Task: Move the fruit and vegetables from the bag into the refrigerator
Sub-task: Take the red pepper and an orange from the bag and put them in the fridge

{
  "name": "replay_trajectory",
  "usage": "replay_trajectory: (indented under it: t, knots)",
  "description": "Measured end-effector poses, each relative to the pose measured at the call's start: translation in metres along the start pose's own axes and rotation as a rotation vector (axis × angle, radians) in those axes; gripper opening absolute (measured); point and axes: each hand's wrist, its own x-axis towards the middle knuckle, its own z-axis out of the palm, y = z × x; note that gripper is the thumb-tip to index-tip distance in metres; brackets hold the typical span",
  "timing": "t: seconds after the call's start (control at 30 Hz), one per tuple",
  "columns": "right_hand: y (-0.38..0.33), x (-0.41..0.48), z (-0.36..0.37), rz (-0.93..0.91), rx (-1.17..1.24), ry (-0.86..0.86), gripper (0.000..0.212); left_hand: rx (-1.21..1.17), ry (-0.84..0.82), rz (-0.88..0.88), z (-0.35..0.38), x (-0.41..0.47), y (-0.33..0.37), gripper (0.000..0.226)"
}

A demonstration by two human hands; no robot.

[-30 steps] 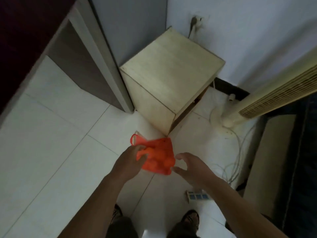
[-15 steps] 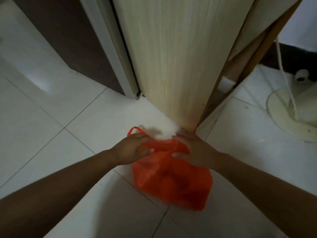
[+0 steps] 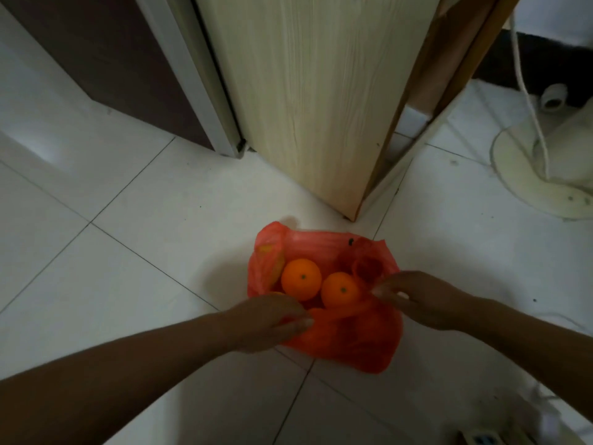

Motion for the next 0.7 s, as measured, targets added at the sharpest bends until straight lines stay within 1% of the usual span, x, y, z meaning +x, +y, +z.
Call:
replay_trajectory:
  t: [0.03,0.1,0.13,0.2,0.23,0.3,0.37,0.4,0.47,0.5,0.57,0.6,0.7]
  knots:
    - [-0.004,0.003,-0.005,-0.019,-0.004,0.054,0.055,-0.025,0.032,-0.003,-0.004,0.002,0.000,0.044]
    - [-0.016,0.012,-0.015,-0.064,0.003,0.196,0.047,-0.026,0.164,0.003,-0.014,0.005,0.001,0.047]
    - [-0.022,0.020,-0.018,-0.100,0.004,0.273,0.043,0.011,0.241,0.003,-0.020,0.007,0.002,0.049]
    - [-0.031,0.038,-0.019,-0.137,-0.014,0.366,0.046,0.101,0.379,-0.040,-0.031,0.012,-0.001,0.051]
    - [-0.034,0.047,-0.017,-0.132,-0.034,0.372,0.048,0.142,0.437,-0.079,-0.037,0.014,-0.003,0.052]
    - [-0.038,0.063,-0.010,-0.086,-0.084,0.325,0.052,0.206,0.543,-0.161,-0.046,0.018,-0.011,0.055]
    - [-0.037,0.070,-0.002,-0.043,-0.090,0.265,0.058,0.227,0.614,-0.295,-0.047,0.018,-0.017,0.062]
    - [-0.036,0.069,0.003,-0.041,-0.068,0.242,0.061,0.216,0.595,-0.377,-0.043,0.016,-0.020,0.070]
    - [-0.029,0.064,0.015,-0.044,-0.064,0.185,0.069,0.150,0.471,-0.499,-0.027,0.008,-0.027,0.090]
    - [-0.024,0.060,0.020,-0.033,-0.090,0.150,0.070,0.090,0.414,-0.522,-0.015,0.002,-0.034,0.098]
    - [-0.014,0.053,0.028,0.006,-0.127,0.098,0.071,-0.022,0.350,-0.509,0.007,-0.012,-0.043,0.111]
    - [-0.010,0.049,0.030,0.015,-0.130,0.091,0.072,-0.060,0.322,-0.492,0.017,-0.018,-0.046,0.114]
    - [-0.003,0.042,0.032,0.016,-0.134,0.085,0.075,-0.152,0.326,-0.464,0.040,-0.025,-0.046,0.106]
